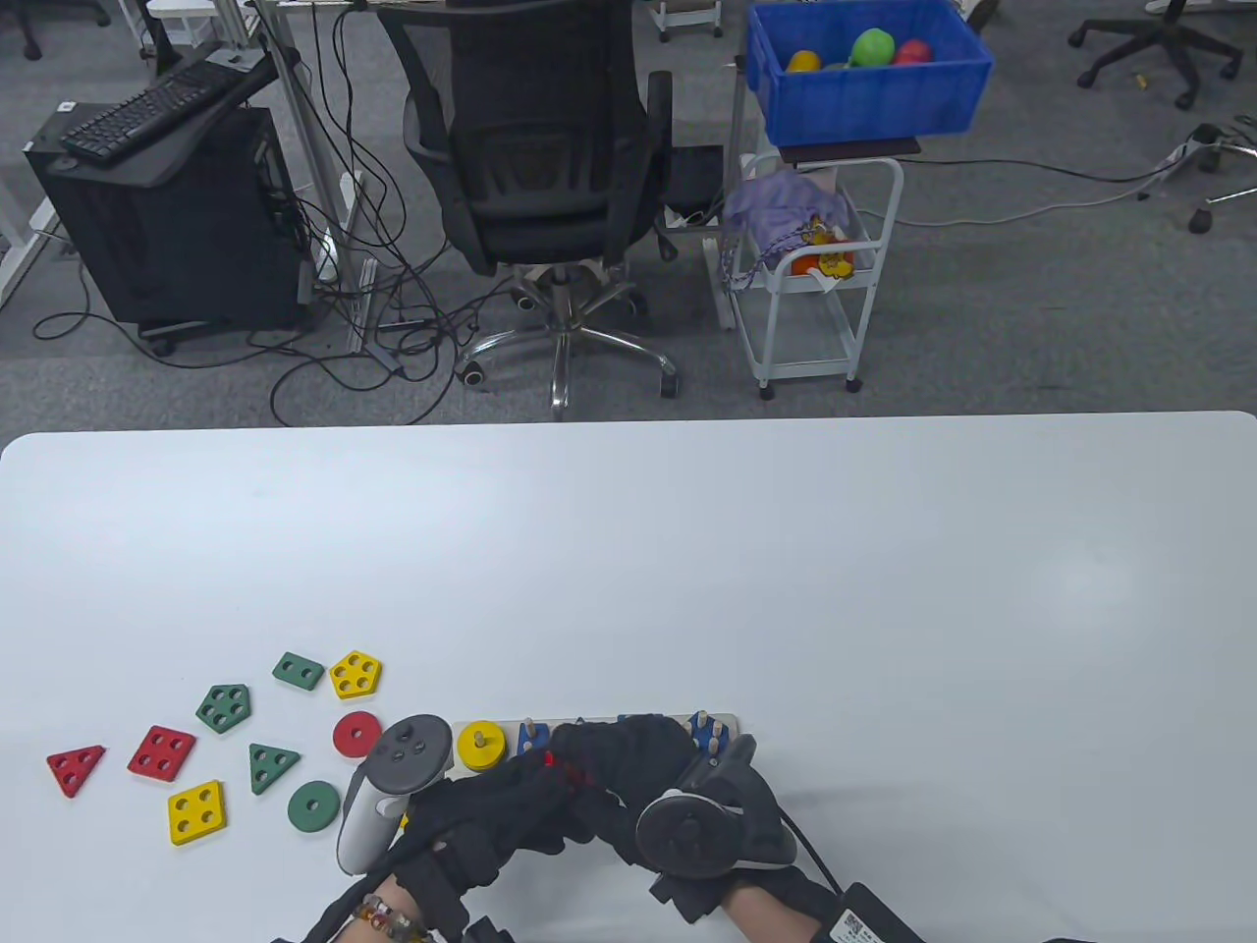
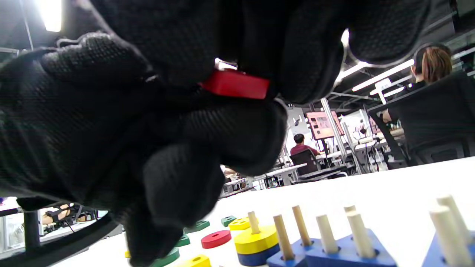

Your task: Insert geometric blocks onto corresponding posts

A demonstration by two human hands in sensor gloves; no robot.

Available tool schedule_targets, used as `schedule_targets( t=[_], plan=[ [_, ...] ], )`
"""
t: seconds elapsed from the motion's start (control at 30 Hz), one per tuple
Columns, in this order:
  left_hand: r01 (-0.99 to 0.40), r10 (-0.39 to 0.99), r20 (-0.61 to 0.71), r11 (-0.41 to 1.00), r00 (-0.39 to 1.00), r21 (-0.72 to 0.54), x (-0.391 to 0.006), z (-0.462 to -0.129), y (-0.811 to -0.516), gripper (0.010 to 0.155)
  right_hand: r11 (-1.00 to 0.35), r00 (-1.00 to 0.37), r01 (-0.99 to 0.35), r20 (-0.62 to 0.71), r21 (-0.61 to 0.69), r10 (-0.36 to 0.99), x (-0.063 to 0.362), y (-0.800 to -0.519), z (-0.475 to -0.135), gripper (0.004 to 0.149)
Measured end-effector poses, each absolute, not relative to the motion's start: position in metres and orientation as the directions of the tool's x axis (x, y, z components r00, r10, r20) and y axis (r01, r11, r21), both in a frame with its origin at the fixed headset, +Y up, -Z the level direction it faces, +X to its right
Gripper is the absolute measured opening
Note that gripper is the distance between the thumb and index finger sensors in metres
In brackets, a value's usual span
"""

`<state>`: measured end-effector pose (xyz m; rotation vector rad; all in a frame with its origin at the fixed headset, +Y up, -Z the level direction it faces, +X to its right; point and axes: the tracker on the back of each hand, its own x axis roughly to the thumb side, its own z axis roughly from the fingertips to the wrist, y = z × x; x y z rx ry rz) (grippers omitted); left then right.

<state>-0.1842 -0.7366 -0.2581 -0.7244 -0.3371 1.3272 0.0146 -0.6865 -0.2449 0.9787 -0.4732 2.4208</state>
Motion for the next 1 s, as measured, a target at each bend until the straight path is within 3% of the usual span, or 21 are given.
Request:
schedule_targets(
  t=[0.23, 0.3, 0.43, 0.5, 0.63, 0.8, 1.0],
  plan=[
    [-0.756, 0.965, -0.253, -0.112, 0.073, -0.645, -0.183, -0.258, -0.744, 0.071, -0.802, -0.616, -0.579, 0.723, -0.146, 0.313, 0.016, -0.684, -0.242, 0.056],
    [-0.785, 0.972, -0.222, -0.081, 0.074, -0.614, -0.184, -0.259, -0.743, 0.071, -0.811, -0.616, -0.570, 0.720, -0.128, 0.319, 0.016, -0.685, -0.244, 0.058],
    [-0.834, 0.971, -0.026, 0.191, 0.239, -0.518, -0.193, -0.264, -0.730, 0.080, -0.817, -0.588, -0.574, 0.723, -0.056, 0.364, 0.021, -0.681, -0.249, 0.069],
    [-0.839, 0.926, 0.067, 0.366, 0.372, -0.402, -0.204, -0.266, -0.720, 0.081, -0.856, -0.647, -0.512, 0.687, -0.068, 0.332, 0.031, -0.678, -0.257, 0.070],
    [-0.767, 0.804, 0.136, 0.594, 0.579, -0.242, -0.223, -0.269, -0.710, 0.079, -0.939, -0.787, -0.341, 0.560, -0.048, 0.258, 0.066, -0.684, -0.281, 0.069],
    [-0.629, 0.655, 0.162, 0.755, 0.739, -0.182, -0.229, -0.275, -0.715, 0.076, -0.977, -0.922, -0.213, 0.328, 0.008, 0.204, 0.126, -0.701, -0.305, 0.067],
    [-0.355, 0.376, 0.227, 0.926, 0.898, -0.129, -0.212, -0.284, -0.727, 0.074, -0.985, -0.966, -0.161, 0.196, 0.061, 0.170, 0.161, -0.712, -0.315, 0.064]
  ],
)
